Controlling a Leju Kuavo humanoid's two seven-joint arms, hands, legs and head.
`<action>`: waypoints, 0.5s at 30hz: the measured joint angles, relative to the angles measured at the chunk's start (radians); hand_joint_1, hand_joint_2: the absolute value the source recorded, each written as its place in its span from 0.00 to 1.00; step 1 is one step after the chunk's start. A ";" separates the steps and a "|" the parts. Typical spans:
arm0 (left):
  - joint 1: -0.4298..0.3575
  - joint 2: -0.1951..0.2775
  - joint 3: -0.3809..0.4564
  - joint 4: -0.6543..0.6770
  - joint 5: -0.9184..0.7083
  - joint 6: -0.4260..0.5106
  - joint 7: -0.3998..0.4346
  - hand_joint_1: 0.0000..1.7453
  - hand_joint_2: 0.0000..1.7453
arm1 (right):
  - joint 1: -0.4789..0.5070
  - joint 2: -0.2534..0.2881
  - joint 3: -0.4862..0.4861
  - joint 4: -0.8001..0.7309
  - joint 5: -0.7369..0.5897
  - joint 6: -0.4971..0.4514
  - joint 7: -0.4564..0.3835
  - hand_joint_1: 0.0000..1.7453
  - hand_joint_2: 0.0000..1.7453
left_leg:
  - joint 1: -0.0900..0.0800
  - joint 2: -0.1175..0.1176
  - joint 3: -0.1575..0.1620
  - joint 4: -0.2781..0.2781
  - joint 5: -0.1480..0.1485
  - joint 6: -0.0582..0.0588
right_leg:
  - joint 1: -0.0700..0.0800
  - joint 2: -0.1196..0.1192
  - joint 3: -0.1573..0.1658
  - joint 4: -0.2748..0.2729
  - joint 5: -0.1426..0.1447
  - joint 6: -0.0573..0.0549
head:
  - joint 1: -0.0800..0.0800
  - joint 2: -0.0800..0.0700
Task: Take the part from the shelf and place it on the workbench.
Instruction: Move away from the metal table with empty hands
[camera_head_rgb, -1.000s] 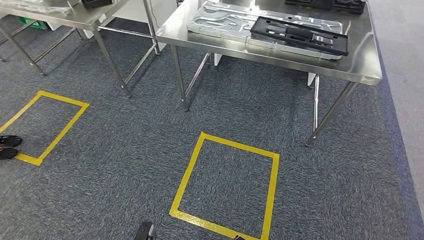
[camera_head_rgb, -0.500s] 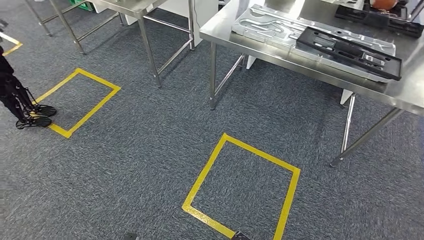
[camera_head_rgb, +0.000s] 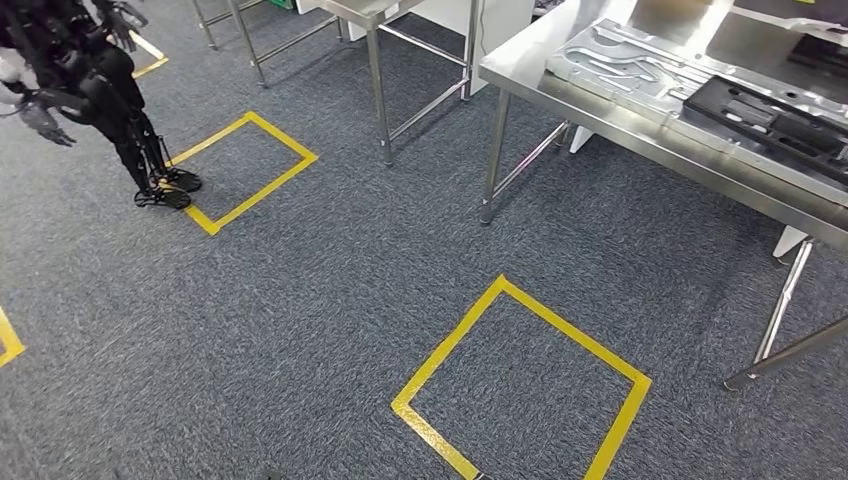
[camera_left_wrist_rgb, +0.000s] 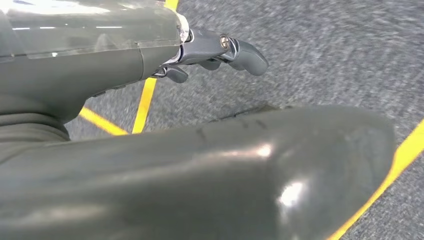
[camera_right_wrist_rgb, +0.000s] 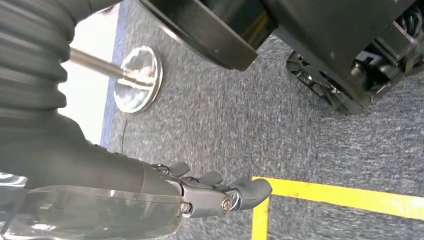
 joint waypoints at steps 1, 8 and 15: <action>0.002 0.000 0.000 0.000 0.000 0.000 0.001 0.00 0.00 | 0.000 0.000 0.000 0.000 0.003 0.000 0.000 0.00 1.00 | 0.000 0.005 0.019 -0.032 0.023 0.000 | 0.000 -0.014 0.002 0.000 -0.002 0.001 | 0.000 0.000; 0.005 0.001 -0.006 0.000 -0.001 -0.001 0.009 0.00 0.00 | -0.002 -0.002 -0.003 0.000 0.020 0.004 0.008 0.00 1.00 | -0.016 0.059 0.148 -0.284 0.105 0.040 | 0.011 -0.080 0.020 0.000 -0.020 0.031 | 0.000 0.000; 0.011 -0.001 -0.007 0.000 -0.004 -0.001 0.012 0.00 0.00 | -0.018 -0.004 -0.008 0.000 0.028 0.012 0.011 0.00 1.00 | -0.010 -0.024 0.149 -0.295 0.116 0.062 | 0.002 0.039 -0.104 0.283 -0.144 0.051 | 0.000 0.000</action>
